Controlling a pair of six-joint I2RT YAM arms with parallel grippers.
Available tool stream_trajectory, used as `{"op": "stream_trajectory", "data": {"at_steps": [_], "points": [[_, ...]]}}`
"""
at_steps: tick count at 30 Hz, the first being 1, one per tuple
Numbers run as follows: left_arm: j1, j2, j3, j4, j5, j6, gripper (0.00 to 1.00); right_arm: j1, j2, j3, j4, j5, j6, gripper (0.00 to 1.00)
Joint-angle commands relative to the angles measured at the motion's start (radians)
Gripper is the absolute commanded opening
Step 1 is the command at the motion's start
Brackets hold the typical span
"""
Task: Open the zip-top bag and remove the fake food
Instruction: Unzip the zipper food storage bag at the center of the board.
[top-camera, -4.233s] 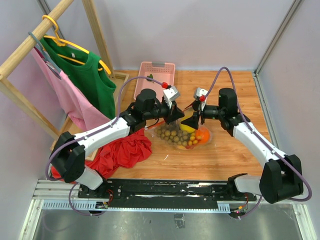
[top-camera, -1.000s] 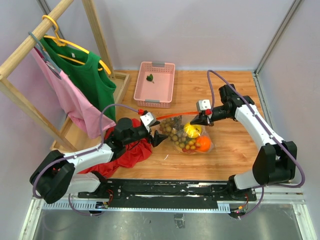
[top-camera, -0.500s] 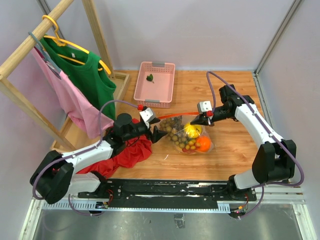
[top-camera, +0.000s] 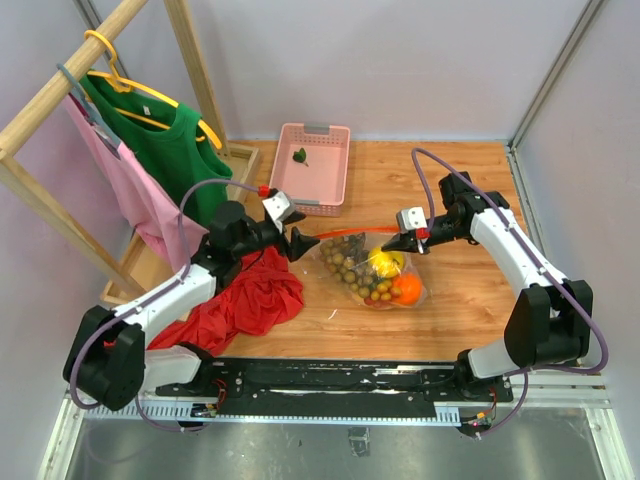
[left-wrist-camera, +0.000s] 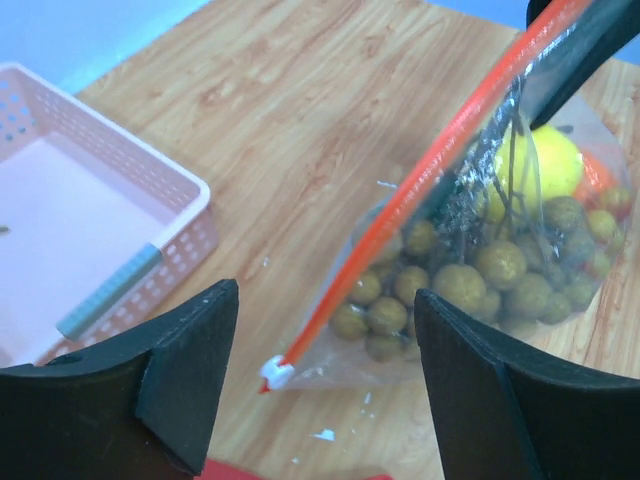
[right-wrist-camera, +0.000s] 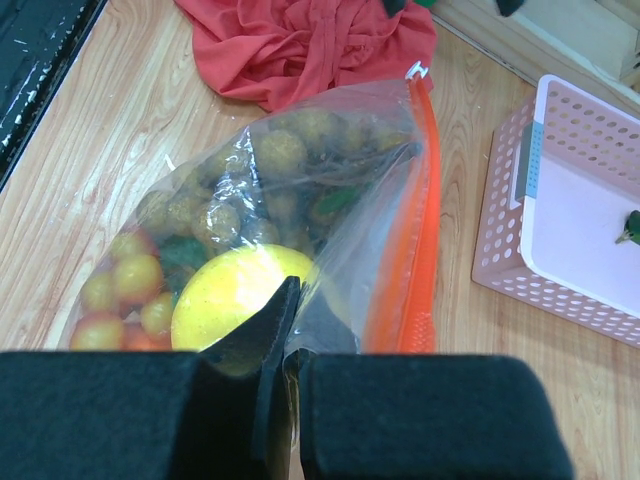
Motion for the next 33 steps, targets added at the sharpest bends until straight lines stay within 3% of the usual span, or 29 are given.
{"op": "stream_trajectory", "data": {"at_steps": [1, 6, 13, 17, 22, 24, 28, 33], "points": [[0.046, 0.074, 0.128, -0.11, 0.226, 0.06, 0.73, -0.012, -0.014, -0.015, -0.051, -0.036, -0.052, 0.02], [0.047, 0.22, 0.26, -0.274, 0.341, 0.112, 0.62, -0.013, -0.012, -0.012, -0.051, -0.035, -0.064, 0.02], [0.045, 0.303, 0.324, -0.357, 0.378, 0.183, 0.57, -0.013, -0.006, -0.001, -0.069, -0.028, -0.08, 0.02], [0.045, 0.346, 0.352, -0.415, 0.385, 0.217, 0.41, -0.013, 0.005, 0.012, -0.09, -0.029, -0.095, 0.03], [0.045, 0.35, 0.368, -0.406, 0.36, 0.197, 0.11, -0.019, 0.016, 0.045, -0.129, -0.012, -0.106, 0.06], [0.045, 0.32, 0.364, -0.362, 0.336, 0.158, 0.01, -0.039, 0.019, 0.067, -0.134, -0.017, -0.073, 0.1], [0.022, 0.251, 0.351, -0.301, 0.262, 0.102, 0.0, -0.122, 0.018, 0.147, -0.178, -0.062, -0.022, 0.31], [-0.028, 0.209, 0.35, -0.276, 0.196, 0.07, 0.0, -0.171, -0.005, 0.255, -0.331, -0.034, -0.095, 0.58]]}}
